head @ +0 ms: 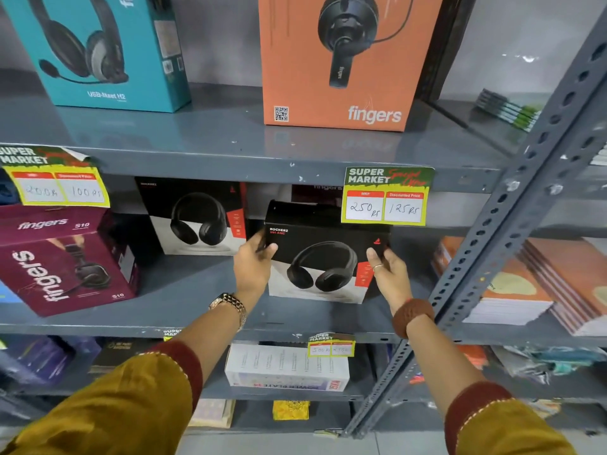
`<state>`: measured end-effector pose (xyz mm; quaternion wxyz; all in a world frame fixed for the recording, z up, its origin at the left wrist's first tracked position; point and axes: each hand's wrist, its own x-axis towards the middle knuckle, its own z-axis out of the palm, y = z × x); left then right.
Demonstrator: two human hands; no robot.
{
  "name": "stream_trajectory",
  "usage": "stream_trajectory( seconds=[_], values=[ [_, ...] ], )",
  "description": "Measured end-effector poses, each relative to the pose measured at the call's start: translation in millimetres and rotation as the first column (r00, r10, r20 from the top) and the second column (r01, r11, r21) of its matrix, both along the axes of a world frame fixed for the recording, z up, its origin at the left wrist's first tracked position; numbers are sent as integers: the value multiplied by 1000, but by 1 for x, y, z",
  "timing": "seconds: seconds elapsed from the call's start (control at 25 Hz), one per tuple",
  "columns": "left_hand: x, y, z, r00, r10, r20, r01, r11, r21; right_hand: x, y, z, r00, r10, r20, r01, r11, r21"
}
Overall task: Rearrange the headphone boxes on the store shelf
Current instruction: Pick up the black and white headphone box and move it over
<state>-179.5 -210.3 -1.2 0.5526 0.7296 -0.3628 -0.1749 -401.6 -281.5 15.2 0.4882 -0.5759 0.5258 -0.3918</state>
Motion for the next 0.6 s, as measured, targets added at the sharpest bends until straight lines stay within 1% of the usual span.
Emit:
stream_trajectory(
  seconds=[0.12,0.2,0.32,0.4,0.52,0.6],
  values=[
    [-9,30,9,983,32,180,-42,998,50,-14,24,3,998,-37,-41,34,998,-60],
    [-11,48,17,962,7,272,-31,996,83,-24,39,6,996,-47,-73,41,996,-85],
    [-11,73,28,949,-43,312,6,993,118,-33,57,17,998,-21,-55,18,998,-56],
    [-7,88,33,934,-63,352,18,991,131,-33,65,20,998,6,-55,-10,997,-72],
    [9,109,35,925,-50,378,3,992,125,-17,76,25,997,37,-64,-44,993,-113],
    [28,121,33,935,-31,352,-19,991,135,4,80,24,995,49,-83,-60,989,-133]
  ],
)
